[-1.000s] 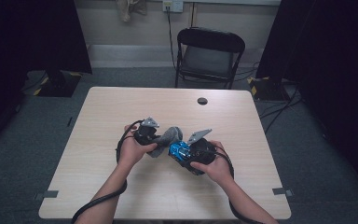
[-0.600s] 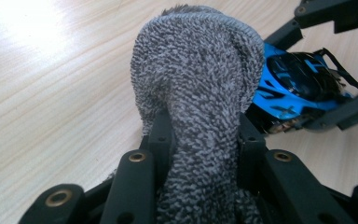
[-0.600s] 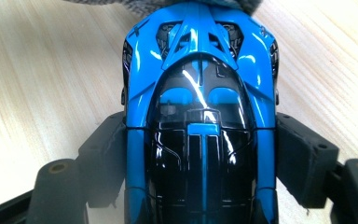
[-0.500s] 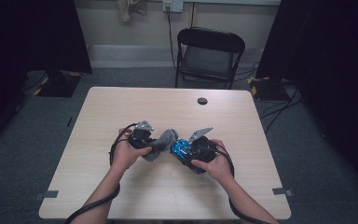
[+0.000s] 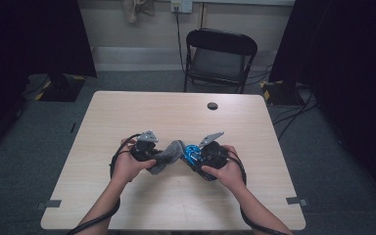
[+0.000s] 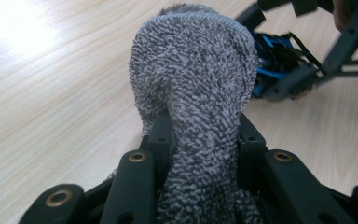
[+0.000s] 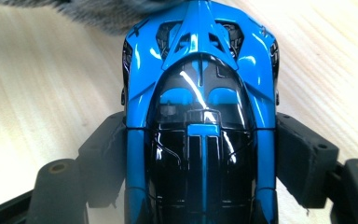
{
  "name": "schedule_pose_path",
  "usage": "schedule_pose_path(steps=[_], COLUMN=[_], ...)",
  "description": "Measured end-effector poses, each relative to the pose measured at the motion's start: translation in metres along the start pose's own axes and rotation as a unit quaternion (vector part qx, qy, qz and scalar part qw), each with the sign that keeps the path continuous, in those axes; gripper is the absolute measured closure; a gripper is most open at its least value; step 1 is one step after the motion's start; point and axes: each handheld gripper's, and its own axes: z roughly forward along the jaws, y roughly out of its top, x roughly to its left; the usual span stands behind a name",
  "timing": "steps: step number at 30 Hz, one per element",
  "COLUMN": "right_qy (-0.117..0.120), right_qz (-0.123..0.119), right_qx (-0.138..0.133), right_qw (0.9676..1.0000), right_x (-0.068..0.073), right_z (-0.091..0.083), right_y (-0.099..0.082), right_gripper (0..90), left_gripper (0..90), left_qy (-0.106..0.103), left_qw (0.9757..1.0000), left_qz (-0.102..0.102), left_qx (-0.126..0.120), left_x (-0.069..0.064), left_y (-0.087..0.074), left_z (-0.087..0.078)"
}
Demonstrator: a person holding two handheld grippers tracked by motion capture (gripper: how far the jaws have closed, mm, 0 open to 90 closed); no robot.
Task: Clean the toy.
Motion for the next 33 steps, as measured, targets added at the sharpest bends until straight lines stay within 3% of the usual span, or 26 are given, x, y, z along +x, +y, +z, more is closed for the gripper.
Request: schedule_pose_path(steps=[8, 16, 19, 20, 21, 22, 24, 28, 33], right_qy=[-0.006, -0.006, -0.004, -0.005, -0.002, -0.002, 0.003, 0.008, 0.017], right_qz=[0.006, 0.010, 0.007, 0.007, 0.005, 0.002, -0.003, -0.012, -0.028], right_qx=[0.004, 0.004, 0.002, 0.001, 0.002, 0.002, 0.003, 0.001, 0.002], right_qw=[1.0000, 0.9999, 1.0000, 1.0000, 1.0000, 1.0000, 1.0000, 0.9999, 0.9995], right_x=[-0.003, -0.005, -0.005, -0.004, -0.003, -0.002, 0.000, 0.006, 0.015], right_z=[0.000, -0.001, -0.002, -0.003, -0.003, -0.004, -0.003, -0.002, 0.001], right_y=[0.000, -0.002, -0.002, -0.002, -0.002, -0.003, -0.003, -0.002, 0.002], right_gripper=[26.1, 26.1, 26.1, 26.1, 26.1, 26.1, 26.1, 26.1, 26.1], left_gripper=[66.9, 66.8, 66.8, 66.8, 66.8, 66.8, 66.8, 66.8, 66.7], left_qy=[-0.023, -0.042, -0.020, -0.020, 0.005, 0.005, 0.021, 0.041, 0.057], left_qw=[0.9997, 0.9989, 0.9997, 0.9997, 0.9998, 0.9998, 0.9989, 0.9978, 0.9972], left_qz=[0.000, 0.011, -0.009, -0.009, -0.008, -0.008, -0.027, -0.037, -0.037], left_qx=[-0.001, 0.015, -0.013, -0.013, -0.016, -0.016, -0.033, -0.036, -0.032], left_x=[-0.009, -0.014, -0.004, -0.004, 0.002, 0.002, 0.012, 0.023, 0.027], left_y=[-0.007, -0.011, -0.007, -0.007, -0.002, -0.002, 0.007, 0.015, 0.022], left_z=[0.003, 0.005, -0.005, -0.005, -0.011, -0.011, -0.015, -0.010, 0.004])
